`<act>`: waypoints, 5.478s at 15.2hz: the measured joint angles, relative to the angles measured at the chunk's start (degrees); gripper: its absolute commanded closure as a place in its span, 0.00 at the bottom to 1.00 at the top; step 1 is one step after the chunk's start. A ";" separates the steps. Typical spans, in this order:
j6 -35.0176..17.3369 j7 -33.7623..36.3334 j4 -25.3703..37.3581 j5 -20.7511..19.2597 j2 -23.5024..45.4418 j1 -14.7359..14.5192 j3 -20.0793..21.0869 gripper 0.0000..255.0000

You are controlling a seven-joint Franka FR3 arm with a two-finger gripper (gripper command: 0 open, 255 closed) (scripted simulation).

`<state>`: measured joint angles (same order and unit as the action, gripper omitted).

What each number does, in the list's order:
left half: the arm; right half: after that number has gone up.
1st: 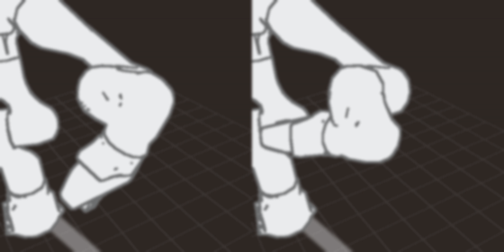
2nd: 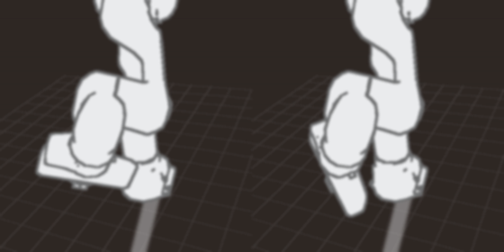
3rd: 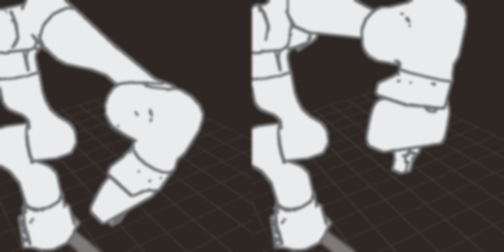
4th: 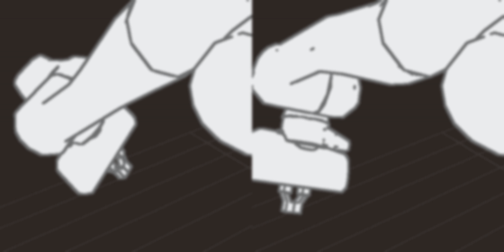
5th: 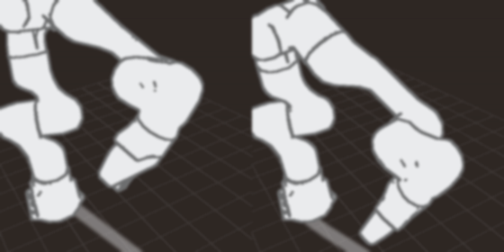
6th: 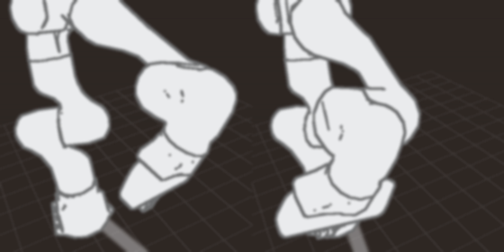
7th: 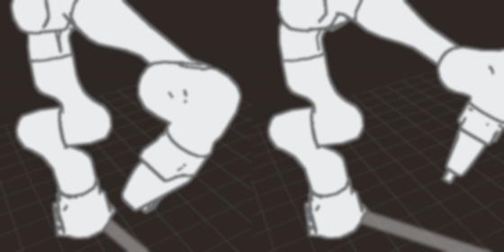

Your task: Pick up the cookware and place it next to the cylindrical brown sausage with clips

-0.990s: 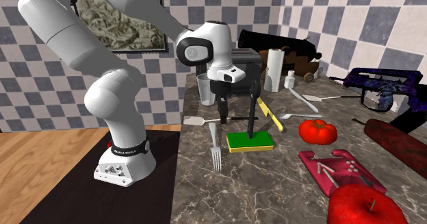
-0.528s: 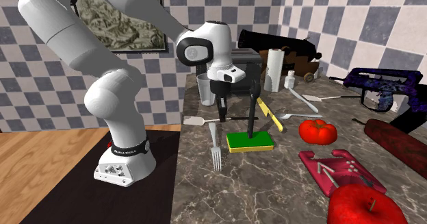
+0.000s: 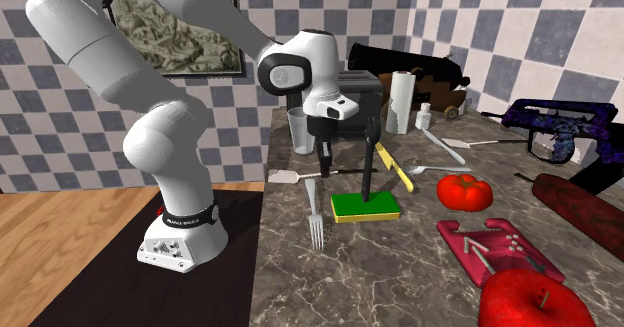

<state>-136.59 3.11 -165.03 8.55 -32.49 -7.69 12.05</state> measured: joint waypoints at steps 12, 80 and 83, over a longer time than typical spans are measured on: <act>11.81 -0.12 5.50 -0.90 -6.36 0.22 -1.29 1.00; 7.61 -3.89 56.58 -10.72 49.32 6.91 -5.59 0.00; 11.21 -4.21 57.74 -10.34 46.83 7.11 -5.51 0.00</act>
<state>-125.37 -1.10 -107.29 -1.79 14.34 -0.58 6.54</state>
